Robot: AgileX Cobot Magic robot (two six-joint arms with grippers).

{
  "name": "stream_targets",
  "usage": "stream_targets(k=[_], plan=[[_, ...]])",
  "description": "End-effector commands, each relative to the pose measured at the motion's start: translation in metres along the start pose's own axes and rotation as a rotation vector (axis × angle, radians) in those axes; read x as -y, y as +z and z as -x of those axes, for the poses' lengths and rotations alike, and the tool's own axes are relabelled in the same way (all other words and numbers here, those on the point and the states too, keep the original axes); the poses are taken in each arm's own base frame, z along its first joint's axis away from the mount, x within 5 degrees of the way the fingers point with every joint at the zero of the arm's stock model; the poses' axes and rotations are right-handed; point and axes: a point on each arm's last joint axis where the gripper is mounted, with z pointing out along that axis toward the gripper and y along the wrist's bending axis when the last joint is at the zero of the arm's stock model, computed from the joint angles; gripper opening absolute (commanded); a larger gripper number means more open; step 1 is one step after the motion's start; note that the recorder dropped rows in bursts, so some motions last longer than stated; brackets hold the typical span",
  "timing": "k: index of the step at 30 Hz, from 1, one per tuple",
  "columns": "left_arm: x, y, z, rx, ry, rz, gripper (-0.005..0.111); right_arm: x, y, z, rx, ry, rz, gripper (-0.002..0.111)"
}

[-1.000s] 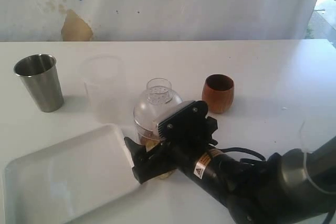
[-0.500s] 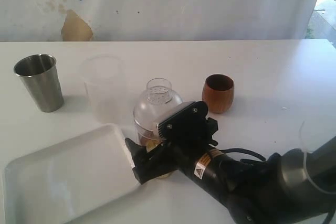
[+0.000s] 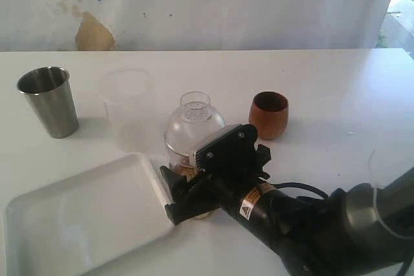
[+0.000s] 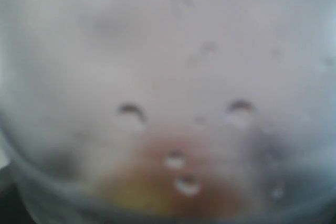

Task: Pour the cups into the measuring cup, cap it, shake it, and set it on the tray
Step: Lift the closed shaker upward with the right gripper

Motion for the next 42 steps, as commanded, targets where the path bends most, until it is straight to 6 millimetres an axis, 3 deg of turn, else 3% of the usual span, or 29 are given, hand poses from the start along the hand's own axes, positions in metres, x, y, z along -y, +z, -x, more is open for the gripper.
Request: stream_targets(k=[1,4,7,9,11,12,13,15,16,19,20,21,23,24,26,27,28,30,31,34,35,37,38,41,42], plan=[[0.0,0.0,0.0,0.01,-0.002,0.0,0.0,-0.001,-0.01,0.03,0.132,-0.022,0.015,0.0],[0.0,0.0,0.0,0.01,-0.002,0.0,0.0,0.008,-0.031,0.071,0.243,-0.04,-0.056,0.0],[0.0,0.0,0.0,0.01,-0.002,0.0,0.0,0.046,-0.049,0.098,0.297,0.122,-0.33,0.0],[0.0,0.0,0.0,0.01,-0.002,0.0,0.0,0.037,-0.053,0.109,0.252,0.152,-0.174,0.0],[0.0,0.0,0.0,0.01,-0.002,0.0,0.0,-0.001,-0.059,0.118,0.183,-0.116,0.15,0.0],[0.0,0.0,0.0,0.01,-0.002,0.0,0.0,-0.008,-0.061,0.119,0.171,-0.179,0.185,0.0],[0.0,0.0,0.0,0.01,-0.002,0.0,0.0,0.001,-0.058,0.121,0.163,-0.163,0.11,0.0],[0.0,0.0,0.0,0.01,-0.002,0.0,0.0,0.037,-0.056,0.124,0.153,0.091,-0.165,0.0],[0.0,0.0,0.0,0.01,-0.002,0.0,0.0,0.041,-0.056,0.126,0.149,0.154,-0.186,0.0],[0.0,0.0,0.0,0.01,-0.002,0.0,0.0,-0.001,-0.068,0.134,0.102,-0.105,0.145,0.0],[0.0,0.0,0.0,0.012,-0.002,0.0,0.0,-0.007,-0.069,0.135,0.129,-0.175,0.175,0.0],[0.0,0.0,0.0,0.012,-0.002,0.0,0.0,0.005,-0.066,0.138,0.146,-0.161,0.102,0.0],[0.0,0.0,0.0,0.012,-0.002,0.0,0.0,0.04,-0.063,0.141,0.142,0.179,-0.124,0.0],[0.0,0.0,0.0,0.012,-0.002,0.0,0.0,0.038,-0.064,0.143,0.123,0.192,-0.1,0.0],[0.0,0.0,0.0,0.012,-0.002,0.0,0.0,0.011,-0.071,0.147,0.106,-0.061,0.073,0.0],[0.0,0.0,0.0,0.012,-0.002,0.0,0.0,0.003,-0.073,0.148,0.135,-0.099,0.108,0.0],[0.0,0.0,0.0,0.012,-0.002,0.0,0.0,0.009,-0.071,0.15,0.176,-0.08,0.064,0.0],[0.0,0.0,0.0,0.012,-0.002,0.0,0.0,0.041,-0.066,0.15,0.186,0.19,-0.131,0.0],[0.0,0.0,0.0,0.012,-0.002,0.0,0.0,0.04,-0.065,0.15,0.148,0.209,-0.109,0.0],[0.0,0.0,0.0,0.012,-0.002,0.0,0.0,0.002,-0.069,0.153,0.104,-0.109,0.121,0.0],[0.0,0.0,0.0,0.012,-0.002,0.0,0.0,0.009,-0.066,0.153,0.134,-0.065,0.07,0.0],[0.0,0.0,0.0,0.016,-0.002,0.001,0.0,0.038,-0.059,0.152,0.143,0.217,-0.102,0.0],[0.0,0.0,0.0,0.016,-0.002,0.001,0.0,0.036,-0.057,0.15,0.082,0.258,-0.072,0.0],[0.0,0.0,0.0,0.011,-0.002,0.0,0.0,-0.01,-0.063,0.15,0.043,-0.141,0.168,0.0],[0.0,0.0,0.0,0.011,-0.002,0.0,0.0,-0.006,-0.059,0.15,0.08,-0.14,0.14,0.0]])
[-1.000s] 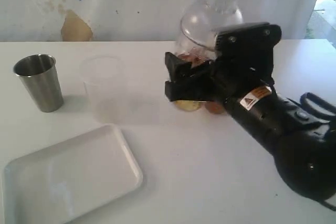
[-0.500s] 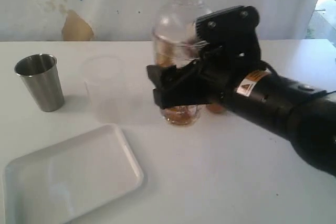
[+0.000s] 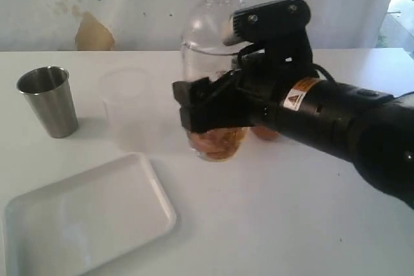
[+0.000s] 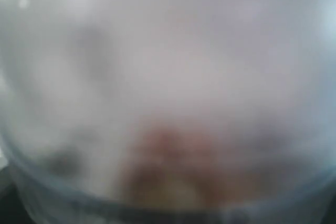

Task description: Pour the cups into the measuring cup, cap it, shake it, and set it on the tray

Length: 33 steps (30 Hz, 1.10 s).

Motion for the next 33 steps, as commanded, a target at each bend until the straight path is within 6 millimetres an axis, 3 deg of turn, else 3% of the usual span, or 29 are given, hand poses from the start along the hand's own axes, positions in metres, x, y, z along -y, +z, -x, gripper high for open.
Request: stream_targets(k=[1,2,3,4,5,6,7,8,9,10,11,13,14,15,16,17,18,19,21,24,25,27,28,30,31,32,33], plan=[[0.0,0.0,0.0,0.01,-0.003,0.0,0.0,-0.006,0.002,0.013,0.12,-0.111,0.016,0.0],[0.0,0.0,-0.001,0.008,-0.003,-0.001,0.0,0.015,0.004,0.016,0.117,0.227,-0.092,0.0],[0.0,0.0,-0.001,0.008,-0.003,-0.001,0.0,0.002,0.003,0.016,0.081,0.116,-0.013,0.0],[0.0,0.0,-0.001,0.008,-0.003,-0.001,0.0,-0.036,-0.004,0.016,0.076,-0.24,0.167,0.0],[0.0,0.0,-0.001,0.008,-0.003,-0.001,0.0,-0.03,-0.001,0.018,0.111,-0.211,0.131,0.0],[0.0,0.0,0.0,0.011,-0.003,0.0,0.0,0.007,0.007,0.025,0.159,0.189,-0.065,0.0],[0.0,0.0,0.0,0.011,-0.003,0.0,0.0,0.006,0.006,0.026,0.123,0.247,-0.05,0.0],[0.0,0.0,0.0,0.009,-0.003,-0.001,0.0,-0.032,-0.001,0.026,0.073,-0.141,0.132,0.0],[0.0,0.0,0.0,0.009,-0.003,-0.001,0.0,-0.039,-0.003,0.026,0.11,-0.253,0.168,0.0],[0.0,0.0,0.0,0.011,-0.003,0.0,0.0,-0.003,0.005,0.033,0.184,0.089,-0.014,0.0],[0.0,0.0,0.0,0.01,-0.003,0.0,0.0,0.008,0.007,0.033,0.167,0.273,-0.06,0.0],[0.0,0.0,-0.001,0.007,-0.003,-0.001,0.0,-0.037,0.003,0.029,0.095,-0.187,0.152,0.0],[0.0,0.0,-0.001,0.008,-0.003,-0.001,0.0,-0.019,0.01,0.032,0.141,-0.05,0.059,0.0],[0.0,0.0,0.0,0.01,-0.003,0.0,0.0,0.008,0.014,0.032,0.148,0.281,-0.077,0.0],[0.0,0.0,-0.001,0.008,-0.003,-0.001,0.0,-0.006,0.013,0.033,0.097,0.207,-0.001,0.0],[0.0,0.0,-0.001,0.008,-0.003,-0.001,0.0,-0.043,0.005,0.031,0.084,-0.151,0.16,0.0],[0.0,0.0,-0.001,0.008,-0.003,-0.001,0.0,-0.05,0.005,0.029,0.119,-0.277,0.189,0.0],[0.0,0.0,-0.001,0.008,-0.003,-0.001,0.0,-0.035,0.012,0.032,0.158,-0.172,0.11,0.0],[0.0,0.0,0.0,0.01,-0.003,0.0,0.0,-0.005,0.017,0.035,0.144,0.233,-0.045,0.0],[0.0,0.0,-0.001,0.008,-0.003,-0.001,0.0,-0.044,0.006,0.035,0.13,-0.268,0.142,0.0],[0.0,0.0,-0.001,0.008,-0.003,-0.001,0.0,-0.036,0.011,0.037,0.183,-0.223,0.086,0.0],[0.0,0.0,-0.001,0.008,-0.003,-0.001,0.0,0.001,0.017,0.039,0.177,0.184,-0.096,0.0],[0.0,0.0,-0.001,0.008,-0.003,-0.001,0.0,-0.005,0.016,0.039,0.106,0.172,-0.045,0.0],[0.0,0.0,-0.001,0.008,-0.003,-0.001,0.0,-0.03,0.013,0.037,0.07,-0.211,0.085,0.0],[0.0,0.0,-0.001,0.008,-0.003,-0.001,0.0,-0.029,0.018,0.033,0.107,-0.255,0.067,0.0],[0.0,0.0,-0.001,0.008,-0.003,-0.001,0.0,-0.016,0.024,0.033,0.155,-0.173,-0.01,0.0],[0.0,0.0,0.0,0.01,-0.003,0.0,0.0,0.008,0.029,0.033,0.158,0.029,-0.127,0.0]])
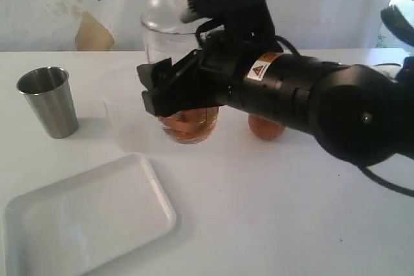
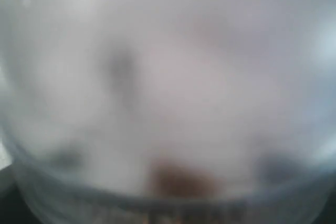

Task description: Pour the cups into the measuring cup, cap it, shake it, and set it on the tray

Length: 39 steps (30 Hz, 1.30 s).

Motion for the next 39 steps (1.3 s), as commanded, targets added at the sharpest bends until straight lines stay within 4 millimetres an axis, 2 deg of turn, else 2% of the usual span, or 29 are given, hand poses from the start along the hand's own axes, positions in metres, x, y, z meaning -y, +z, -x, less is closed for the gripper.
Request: stream_targets(k=[1,4,7,12,18,24,32,39], plan=[[0.0,0.0,-0.001,0.007,-0.003,-0.001,0.0,0.038,0.011,0.001,0.096,0.186,-0.209,0.0],[0.0,0.0,-0.001,0.007,-0.003,-0.001,0.0,0.042,0.022,-0.006,0.022,-0.072,-0.186,0.0],[0.0,0.0,-0.001,0.007,-0.003,0.001,0.0,0.062,0.032,-0.01,0.021,-0.121,-0.278,0.0],[0.0,0.0,-0.001,0.007,-0.003,0.001,0.0,0.09,0.067,-0.015,-0.039,-0.314,-0.339,0.0],[0.0,0.0,-0.001,0.007,-0.003,0.001,0.0,0.097,0.105,-0.014,-0.083,-0.613,-0.341,0.0],[0.0,0.0,-0.001,0.007,-0.003,0.001,0.0,0.102,0.131,-0.012,-0.107,-0.812,-0.363,0.0],[0.0,0.0,-0.001,0.007,-0.003,0.001,0.0,0.116,0.148,-0.017,-0.217,-1.01,-0.47,0.0],[0.0,0.0,-0.001,0.007,-0.003,0.001,0.0,0.119,0.155,-0.022,-0.297,-1.189,-0.473,0.0]])
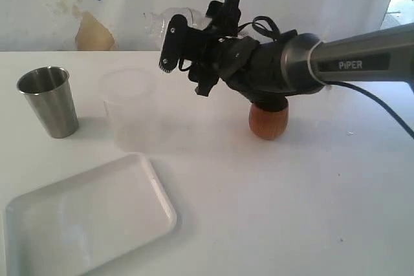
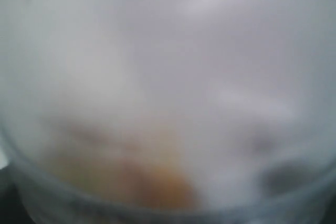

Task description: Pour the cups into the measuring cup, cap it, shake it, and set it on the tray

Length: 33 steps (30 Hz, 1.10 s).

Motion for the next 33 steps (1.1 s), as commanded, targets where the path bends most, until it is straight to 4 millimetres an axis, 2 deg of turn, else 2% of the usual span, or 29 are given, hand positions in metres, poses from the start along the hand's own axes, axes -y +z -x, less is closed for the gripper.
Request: stream_targets(k=[1,7,21,33], plan=[[0.0,0.0,-0.001,0.007,-0.003,0.001,0.0,0.017,0.0,0.001,-0.029,-0.157,-0.093,0.0],[0.0,0.0,-0.001,0.007,-0.003,0.001,0.0,0.023,0.001,0.003,-0.029,-0.182,-0.144,0.0],[0.0,0.0,-0.001,0.007,-0.003,0.001,0.0,0.01,0.01,0.009,0.047,-0.418,-0.193,0.0],[0.0,0.0,-0.001,0.007,-0.003,0.001,0.0,0.012,0.009,0.016,0.101,-0.542,-0.241,0.0]])
